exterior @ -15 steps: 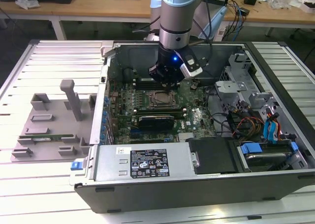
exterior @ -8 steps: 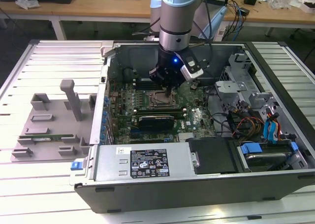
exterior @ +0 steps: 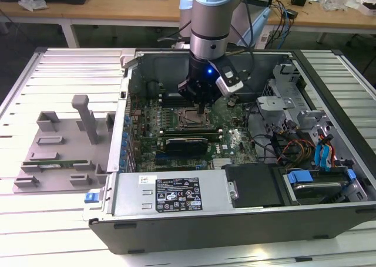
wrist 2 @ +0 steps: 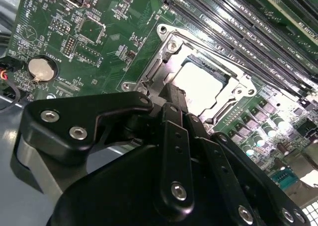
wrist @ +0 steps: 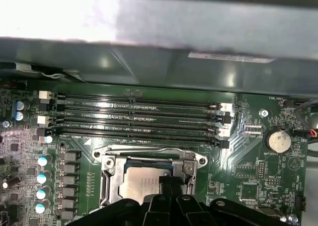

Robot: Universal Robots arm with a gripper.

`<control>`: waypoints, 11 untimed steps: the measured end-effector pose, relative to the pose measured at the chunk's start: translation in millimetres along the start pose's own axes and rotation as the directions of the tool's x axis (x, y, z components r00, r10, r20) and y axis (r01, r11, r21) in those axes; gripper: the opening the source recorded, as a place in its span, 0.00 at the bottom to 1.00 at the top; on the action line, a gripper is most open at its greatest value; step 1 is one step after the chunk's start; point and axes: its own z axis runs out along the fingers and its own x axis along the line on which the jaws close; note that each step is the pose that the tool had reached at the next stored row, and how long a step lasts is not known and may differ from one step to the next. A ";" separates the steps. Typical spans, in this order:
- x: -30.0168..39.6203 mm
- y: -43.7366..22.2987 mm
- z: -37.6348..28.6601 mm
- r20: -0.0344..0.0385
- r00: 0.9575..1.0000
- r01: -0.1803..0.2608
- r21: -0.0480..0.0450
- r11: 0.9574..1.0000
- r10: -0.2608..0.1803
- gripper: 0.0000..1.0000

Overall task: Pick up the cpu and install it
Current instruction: 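Install the first cpu locking lever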

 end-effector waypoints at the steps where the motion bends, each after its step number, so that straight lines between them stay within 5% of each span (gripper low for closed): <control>1: 0.0 0.0 -0.8 0.000 1.000 0.000 0.000 1.000 0.000 0.11; 11: 0.0 -0.1 -8.9 0.001 1.000 0.000 0.003 1.000 0.000 0.11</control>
